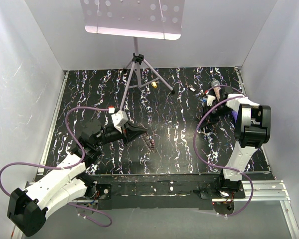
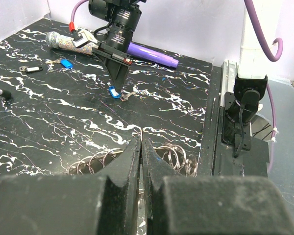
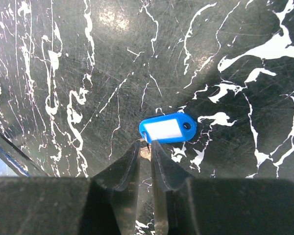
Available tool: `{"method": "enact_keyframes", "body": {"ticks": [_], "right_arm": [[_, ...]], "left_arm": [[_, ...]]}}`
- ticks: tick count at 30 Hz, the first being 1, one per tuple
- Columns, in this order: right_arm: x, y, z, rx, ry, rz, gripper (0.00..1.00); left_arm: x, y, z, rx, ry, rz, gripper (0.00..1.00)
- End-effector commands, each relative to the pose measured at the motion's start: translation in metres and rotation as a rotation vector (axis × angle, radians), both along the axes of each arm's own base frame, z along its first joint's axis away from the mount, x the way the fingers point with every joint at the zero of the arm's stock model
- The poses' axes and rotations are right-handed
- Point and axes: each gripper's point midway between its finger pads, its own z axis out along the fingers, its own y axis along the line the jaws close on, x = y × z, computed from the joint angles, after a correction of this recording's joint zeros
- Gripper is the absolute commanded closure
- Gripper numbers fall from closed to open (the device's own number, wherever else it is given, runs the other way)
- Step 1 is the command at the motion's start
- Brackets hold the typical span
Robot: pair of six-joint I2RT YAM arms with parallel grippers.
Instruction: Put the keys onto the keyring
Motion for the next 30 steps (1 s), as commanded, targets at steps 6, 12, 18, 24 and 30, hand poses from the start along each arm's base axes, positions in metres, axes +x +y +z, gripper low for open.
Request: {"method": "enact_keyframes", "body": {"ticks": [6, 12, 18, 24, 30], "right_arm": [[0.0024, 0.0029, 0.0036, 0.0, 0.001, 0.025, 0.79], [0.0009, 0.0035, 0.0025, -0.005, 0.011, 0.029, 0.78], [0.0004, 0.0025, 0.0014, -0.008, 0.013, 0.028, 0.79], [0.0, 0.0022, 0.0006, -0.014, 0.019, 0.028, 0.84], [-0.0009, 0.0008, 0.0002, -0.02, 0.024, 0.026, 0.87]], "left_arm": [[-0.0006, 0.0011, 0.0112, -0.021, -0.044, -0.003, 1.0], [-0.0012, 0.0013, 0.012, -0.023, -0.048, -0.004, 1.0], [-0.0012, 0.0015, 0.0114, -0.022, -0.047, -0.002, 1.0], [-0.0014, 0.0017, 0.0122, -0.022, -0.05, -0.002, 1.0], [-0.0018, 0.0018, 0.0124, -0.021, -0.05, -0.004, 1.0]]}}
